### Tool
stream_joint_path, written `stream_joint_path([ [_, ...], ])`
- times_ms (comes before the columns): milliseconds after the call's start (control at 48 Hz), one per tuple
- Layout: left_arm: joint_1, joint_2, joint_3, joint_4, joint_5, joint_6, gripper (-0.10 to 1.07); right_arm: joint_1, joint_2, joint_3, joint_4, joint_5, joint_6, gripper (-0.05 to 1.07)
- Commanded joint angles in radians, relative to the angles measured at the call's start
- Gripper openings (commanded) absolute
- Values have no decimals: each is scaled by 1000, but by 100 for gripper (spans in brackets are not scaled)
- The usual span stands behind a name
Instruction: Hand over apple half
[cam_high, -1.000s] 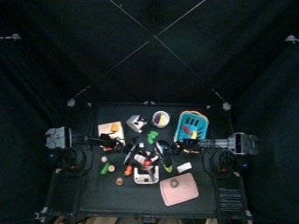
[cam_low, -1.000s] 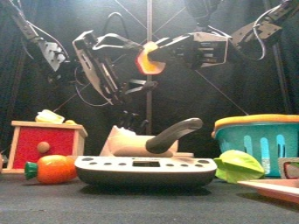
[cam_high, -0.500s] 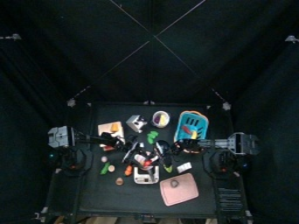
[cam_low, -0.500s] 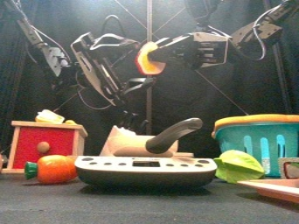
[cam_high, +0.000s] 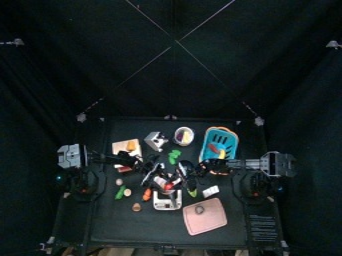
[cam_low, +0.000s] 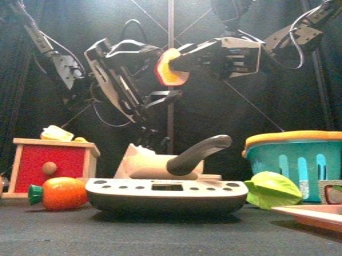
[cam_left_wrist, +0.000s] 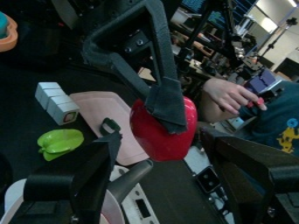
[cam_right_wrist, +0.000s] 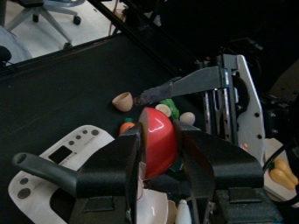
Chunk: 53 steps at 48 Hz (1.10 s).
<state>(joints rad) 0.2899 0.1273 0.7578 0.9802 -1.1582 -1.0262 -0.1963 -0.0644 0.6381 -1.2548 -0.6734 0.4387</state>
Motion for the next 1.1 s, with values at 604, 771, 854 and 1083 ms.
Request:
stream_joint_path([
  [604,3,21,-38,3,-14,-2,88,-2,-18,-15,3,-6,-2,49],
  [771,3,18,-41,14,-23,-2,83,-3,-18,-15,12,-6,2,50],
  [854,3,17,-46,15,-28,0,79,-5,-15,-12,29,-6,0,50],
  [1083,3,15,-52,25,-29,5,74,-3,-11,-6,57,-6,2,50],
])
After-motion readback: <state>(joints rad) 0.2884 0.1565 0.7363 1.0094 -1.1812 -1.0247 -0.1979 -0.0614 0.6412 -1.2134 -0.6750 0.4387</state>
